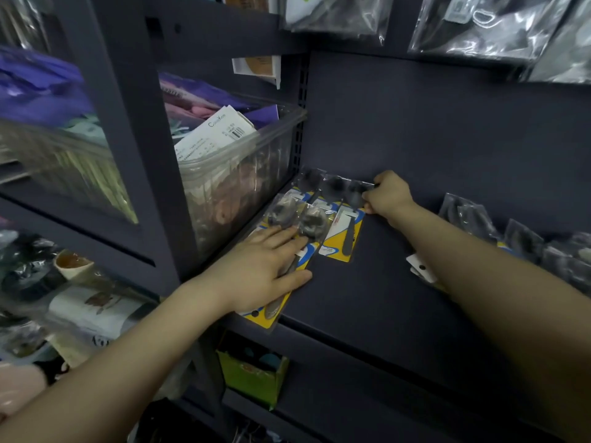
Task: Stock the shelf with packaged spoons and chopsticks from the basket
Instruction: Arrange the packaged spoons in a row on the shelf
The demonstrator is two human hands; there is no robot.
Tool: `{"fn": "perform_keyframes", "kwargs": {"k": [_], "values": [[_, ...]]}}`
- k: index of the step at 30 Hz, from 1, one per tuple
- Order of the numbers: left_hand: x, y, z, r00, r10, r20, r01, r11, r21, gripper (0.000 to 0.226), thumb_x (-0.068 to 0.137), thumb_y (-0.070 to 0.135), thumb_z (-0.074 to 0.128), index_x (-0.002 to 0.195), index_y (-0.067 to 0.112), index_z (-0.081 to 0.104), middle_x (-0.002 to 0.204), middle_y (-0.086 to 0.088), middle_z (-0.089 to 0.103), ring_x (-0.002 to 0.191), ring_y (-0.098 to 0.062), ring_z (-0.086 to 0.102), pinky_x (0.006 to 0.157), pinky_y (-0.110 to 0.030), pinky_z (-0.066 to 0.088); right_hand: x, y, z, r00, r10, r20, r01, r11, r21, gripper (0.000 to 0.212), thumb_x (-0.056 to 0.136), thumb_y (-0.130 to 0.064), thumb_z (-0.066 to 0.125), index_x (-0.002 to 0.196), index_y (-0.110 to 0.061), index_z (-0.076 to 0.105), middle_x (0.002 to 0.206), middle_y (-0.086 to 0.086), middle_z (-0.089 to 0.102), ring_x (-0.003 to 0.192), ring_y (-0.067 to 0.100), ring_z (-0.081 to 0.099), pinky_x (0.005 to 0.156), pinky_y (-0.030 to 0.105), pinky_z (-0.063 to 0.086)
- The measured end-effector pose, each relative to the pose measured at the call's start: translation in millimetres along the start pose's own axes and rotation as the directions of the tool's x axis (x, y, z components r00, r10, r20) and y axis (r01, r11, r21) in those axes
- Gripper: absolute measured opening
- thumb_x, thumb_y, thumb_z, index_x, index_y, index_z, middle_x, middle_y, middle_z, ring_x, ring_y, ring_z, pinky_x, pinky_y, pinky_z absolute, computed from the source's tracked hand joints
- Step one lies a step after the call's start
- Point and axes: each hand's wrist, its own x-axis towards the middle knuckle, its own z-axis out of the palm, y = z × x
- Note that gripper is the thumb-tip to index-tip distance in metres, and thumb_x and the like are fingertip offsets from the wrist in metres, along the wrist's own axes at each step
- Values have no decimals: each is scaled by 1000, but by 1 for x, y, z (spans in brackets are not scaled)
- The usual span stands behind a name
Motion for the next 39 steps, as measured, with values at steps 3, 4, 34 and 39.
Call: {"fn": "perform_keyframes", "kwargs": {"k": [3,4,34,39], "values": [[2,0,-1,1000,11,14,-11,1000,-11,97,60,74,5,145,29,15,157,5,11,145,-15,5,118,-28,6,-14,-7,-9,998,-56,9,56,998,-39,31,83,-4,54,113,1,47,114,24,57,94,39,65,83,47,56],[2,2,-2,1000,11,7,-10,1000,-20,97,60,74,5,146,29,15,157,5,10,145,-15,5,118,-28,7,-21,-8,-15,995,-102,12,103,991,-90,32,84,-6,53,115,0,48,118,24,56,99,39,63,87,45,54],[58,200,-4,969,-116,-220,-131,517,-846,14,89,31,53,91,22,63,73,16,67,65,5,59,71,-25,48,-161,35,-176,931,-122,345,-203,613,763,19,96,4,36,105,1,52,85,14,60,74,22,60,60,26,58],[44,195,11,970,-190,-150,-47,460,-887,22,88,10,55,110,15,58,98,-9,71,85,-21,68,77,-35,53,-156,54,-165,897,-267,352,56,859,509,28,99,-9,40,114,0,61,101,12,68,91,28,64,85,35,54]]}}
